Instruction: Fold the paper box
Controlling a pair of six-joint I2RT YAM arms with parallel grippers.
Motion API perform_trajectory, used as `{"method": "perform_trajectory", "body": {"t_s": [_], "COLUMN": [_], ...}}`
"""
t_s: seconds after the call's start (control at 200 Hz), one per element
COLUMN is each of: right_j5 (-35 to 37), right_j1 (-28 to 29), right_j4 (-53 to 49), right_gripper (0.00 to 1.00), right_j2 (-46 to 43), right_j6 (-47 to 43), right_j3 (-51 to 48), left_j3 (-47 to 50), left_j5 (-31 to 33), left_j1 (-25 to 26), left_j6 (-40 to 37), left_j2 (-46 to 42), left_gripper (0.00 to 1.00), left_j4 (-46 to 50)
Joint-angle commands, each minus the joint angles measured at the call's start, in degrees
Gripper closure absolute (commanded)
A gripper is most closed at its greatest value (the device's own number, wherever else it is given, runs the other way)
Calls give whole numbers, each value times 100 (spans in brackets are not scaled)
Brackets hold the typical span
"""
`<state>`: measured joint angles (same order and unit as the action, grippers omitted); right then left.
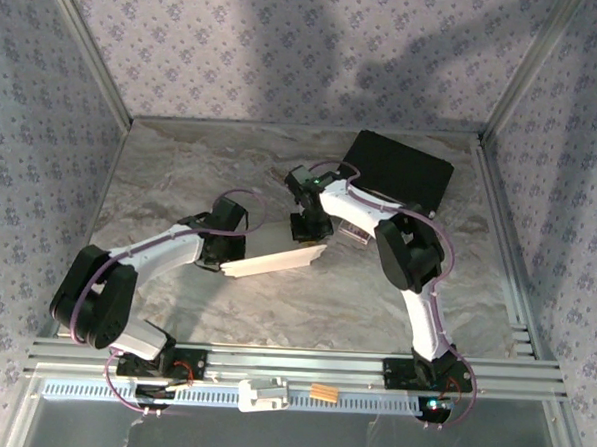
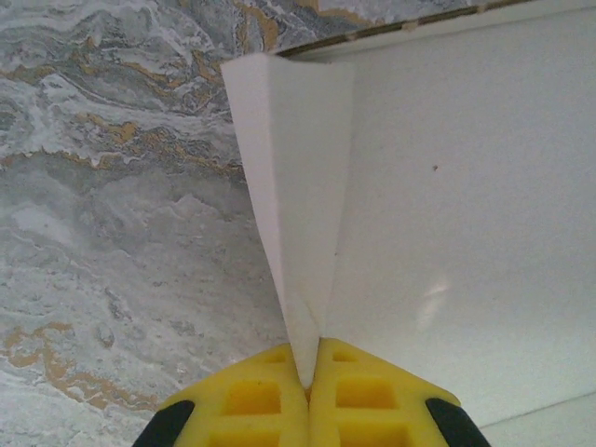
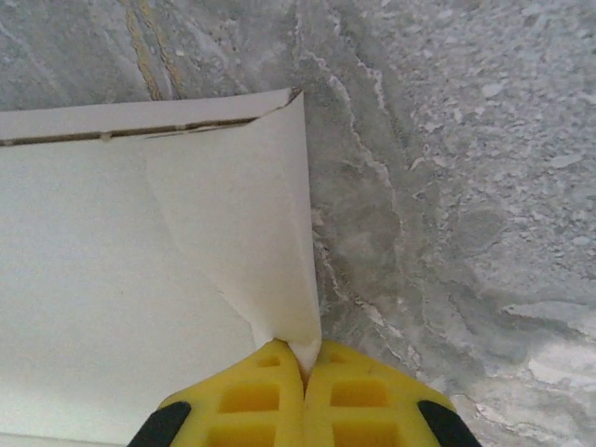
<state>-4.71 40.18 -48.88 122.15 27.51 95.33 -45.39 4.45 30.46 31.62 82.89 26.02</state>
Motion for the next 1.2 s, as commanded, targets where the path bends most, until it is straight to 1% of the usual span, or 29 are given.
{"method": "perform_trajectory", "body": {"t_s": [0.0,0.05,0.13,0.21,0.255,0.275,0.345,0.415,0.455,0.565,0.6,0.65,0.74,0.835,0.974,1.094,1.194], "right_j5": [670,953,1288,1726,1911,1937,1882,1806,1740,1717,1624,1313,536,-91,-493,-874,-1167], "right_j1": [449,554,612,705,780,808,876,918,924,899,879,798,610,447,283,194,108], "right_j4": [417,611,692,880,1215,1392,2539,3311,3477,3352,3388,3488,3472,3600,3491,3682,3765], "right_gripper": [100,100,100,100,100,100,100,100,100,100,100,100,100,100,100,100,100], "right_j2": [-652,-911,-1072,-1256,-1462,-1574,-2057,-2342,-2402,-2334,-2336,-2325,-2243,-2143,-1819,-1561,-1291], "right_j6": [242,236,288,333,284,235,-17,-272,-379,-417,-413,-388,-388,-389,-387,-388,-366], "right_j3": [-392,-586,-748,-1009,-1278,-1435,-2116,-2585,-2650,-2590,-2605,-2638,-2591,-2646,-2633,-2620,-2590], "left_j3": [-291,-295,-309,-162,-25,30,132,137,139,174,185,188,220,234,397,645,801], "left_j5": [153,326,644,1079,1278,1359,1659,1881,1974,2086,2086,2087,2089,2066,1955,1886,1948], "left_j1": [248,322,464,775,925,986,1170,1311,1392,1525,1544,1565,1567,1560,1567,1566,1567], "left_j6": [-107,-129,-137,-195,-202,-195,-143,-130,-144,-166,-175,-173,-165,-161,-46,106,134], "left_j2": [-563,-765,-990,-1262,-1429,-1499,-1684,-1761,-1768,-1755,-1745,-1724,-1726,-1699,-1512,-1367,-1247], "left_gripper": [100,100,100,100,100,100,100,100,100,100,100,100,100,100,100,100,100], "left_j4": [-438,-441,-371,-504,-689,-746,-859,-859,-864,-941,-952,-955,-985,-1028,-1196,-1495,-1631]}}
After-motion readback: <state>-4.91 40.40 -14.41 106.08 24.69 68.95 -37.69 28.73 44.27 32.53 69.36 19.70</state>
